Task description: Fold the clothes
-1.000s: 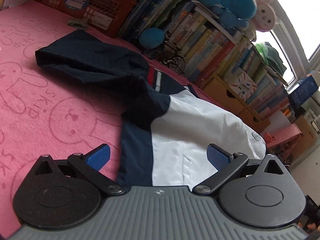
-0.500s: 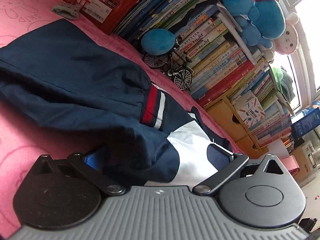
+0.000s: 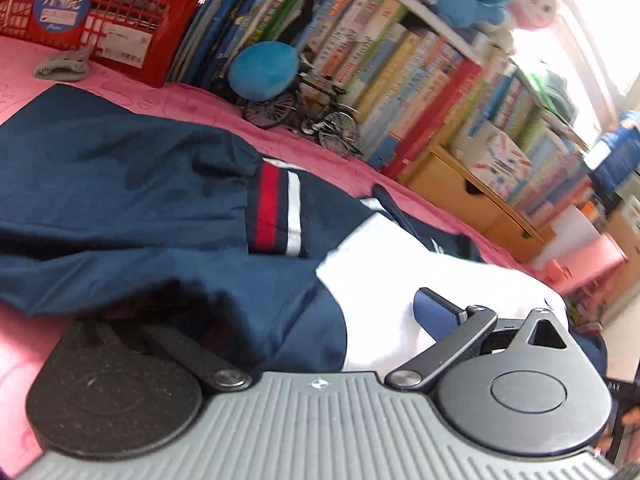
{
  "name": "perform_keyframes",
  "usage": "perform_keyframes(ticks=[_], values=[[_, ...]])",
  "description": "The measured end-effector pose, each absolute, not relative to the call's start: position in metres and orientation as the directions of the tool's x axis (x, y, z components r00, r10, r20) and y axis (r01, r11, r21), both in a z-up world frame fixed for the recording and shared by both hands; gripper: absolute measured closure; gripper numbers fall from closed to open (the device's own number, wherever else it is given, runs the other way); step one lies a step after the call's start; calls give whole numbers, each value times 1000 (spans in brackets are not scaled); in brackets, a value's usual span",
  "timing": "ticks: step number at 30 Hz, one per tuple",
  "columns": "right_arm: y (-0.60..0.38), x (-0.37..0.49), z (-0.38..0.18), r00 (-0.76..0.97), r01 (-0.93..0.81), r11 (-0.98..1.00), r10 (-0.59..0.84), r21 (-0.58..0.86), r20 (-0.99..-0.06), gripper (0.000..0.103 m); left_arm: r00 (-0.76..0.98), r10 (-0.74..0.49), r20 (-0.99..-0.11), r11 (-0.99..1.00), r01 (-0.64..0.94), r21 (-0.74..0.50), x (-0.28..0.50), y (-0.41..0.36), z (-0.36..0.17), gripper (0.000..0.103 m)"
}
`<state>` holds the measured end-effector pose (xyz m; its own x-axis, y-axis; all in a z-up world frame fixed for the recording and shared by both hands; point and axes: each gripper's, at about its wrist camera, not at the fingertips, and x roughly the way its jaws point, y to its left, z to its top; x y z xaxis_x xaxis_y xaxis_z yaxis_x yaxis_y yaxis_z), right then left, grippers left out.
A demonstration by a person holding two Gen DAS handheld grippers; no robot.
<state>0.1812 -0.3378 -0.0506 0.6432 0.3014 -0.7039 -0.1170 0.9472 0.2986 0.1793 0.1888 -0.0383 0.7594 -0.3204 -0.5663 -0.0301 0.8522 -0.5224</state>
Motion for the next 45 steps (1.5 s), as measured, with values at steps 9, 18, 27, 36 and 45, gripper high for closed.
perform_keyframes(ticks=[9, 18, 27, 36, 45], values=[[-310, 226, -45, 702, -88, 933, 306, 348, -643, 75, 838, -112, -533, 815, -230, -532, 182, 218, -23, 97], [-268, 260, -43, 691, -155, 949, 304, 276, -656, 71, 806, 112, -581, 864, -368, -344, 197, 253, -4, 93], [-313, 176, -29, 675, -254, 955, 290, 156, -679, 38, 822, -18, -570, 891, -245, -382, 124, 276, -3, 46], [-356, 15, 12, 775, -240, 971, 187, -7, -603, 21, 835, -75, -545, 946, -112, -303, -9, 250, 14, 24], [-295, -93, -26, 686, -386, 922, 267, -28, -676, 20, 781, -166, -602, 983, 80, -167, -106, 171, 2, 16]])
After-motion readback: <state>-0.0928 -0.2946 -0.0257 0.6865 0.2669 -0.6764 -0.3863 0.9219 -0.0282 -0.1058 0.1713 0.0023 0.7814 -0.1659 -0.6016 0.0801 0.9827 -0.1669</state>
